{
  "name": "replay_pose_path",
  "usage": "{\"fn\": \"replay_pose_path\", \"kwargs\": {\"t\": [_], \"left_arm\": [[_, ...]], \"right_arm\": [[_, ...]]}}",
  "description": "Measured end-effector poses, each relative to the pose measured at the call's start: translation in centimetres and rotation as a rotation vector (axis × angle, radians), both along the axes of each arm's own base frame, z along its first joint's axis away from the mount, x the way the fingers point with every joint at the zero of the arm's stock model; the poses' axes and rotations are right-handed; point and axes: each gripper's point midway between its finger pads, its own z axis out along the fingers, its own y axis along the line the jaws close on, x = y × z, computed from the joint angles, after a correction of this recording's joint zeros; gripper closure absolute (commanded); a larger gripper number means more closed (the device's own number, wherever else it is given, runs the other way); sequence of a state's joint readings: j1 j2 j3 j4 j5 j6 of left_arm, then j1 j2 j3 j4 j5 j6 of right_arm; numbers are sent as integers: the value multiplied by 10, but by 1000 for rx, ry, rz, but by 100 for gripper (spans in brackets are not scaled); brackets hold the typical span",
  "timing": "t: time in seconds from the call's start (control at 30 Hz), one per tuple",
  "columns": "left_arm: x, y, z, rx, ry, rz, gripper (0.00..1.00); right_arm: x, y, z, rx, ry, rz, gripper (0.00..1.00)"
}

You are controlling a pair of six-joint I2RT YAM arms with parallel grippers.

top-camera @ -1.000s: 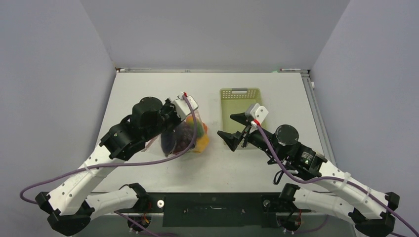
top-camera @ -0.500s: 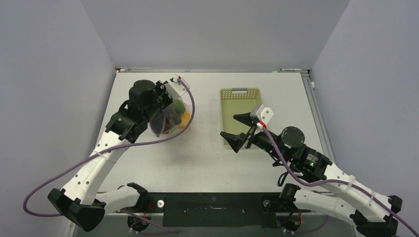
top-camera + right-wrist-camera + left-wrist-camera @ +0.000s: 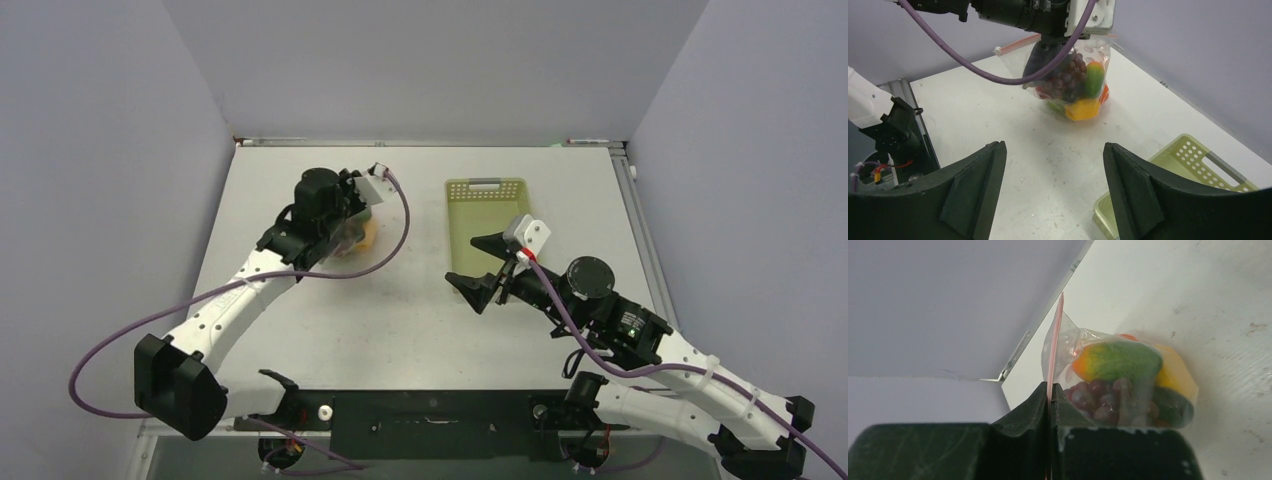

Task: Place the food in the zip-top bag and seal the zipper
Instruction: Place the zipper food storage bag at the center of the board.

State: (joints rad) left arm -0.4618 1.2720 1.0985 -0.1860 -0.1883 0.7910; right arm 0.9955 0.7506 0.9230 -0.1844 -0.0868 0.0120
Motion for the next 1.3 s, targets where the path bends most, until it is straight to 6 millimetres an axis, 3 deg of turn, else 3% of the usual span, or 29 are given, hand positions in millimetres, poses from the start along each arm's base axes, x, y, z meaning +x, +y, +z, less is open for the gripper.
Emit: {"fn": "replay_pose_path", "kwargs": {"t": [0.1,0.13,0.37,0.63,0.97,1.17,1.3], "left_arm": [[-9,-29,-7,-31,-6,-55,100],[-26,-62,-22,-61,21,-130,100],[-62,-100,-57,-125,120,-196,100],[-98,-115,-79,-276,229,-190,100],[-135,-126,-86,-524,374,-201,54],[-156,-145,-85,-652,506,-246,38],[-175,-155,-87,-714,618,-279,25]], "right_arm": [[-1,-1,1,4,-2,0,28],[-1,-2,2,6,-2,0,27],[-1,-2,1,5,2,-1,24],[2,-3,-4,-3,19,-22,20],[21,-24,-33,-64,62,-183,11],[31,-46,-33,-40,66,-305,4],[38,-55,-45,-40,91,-375,2]]}}
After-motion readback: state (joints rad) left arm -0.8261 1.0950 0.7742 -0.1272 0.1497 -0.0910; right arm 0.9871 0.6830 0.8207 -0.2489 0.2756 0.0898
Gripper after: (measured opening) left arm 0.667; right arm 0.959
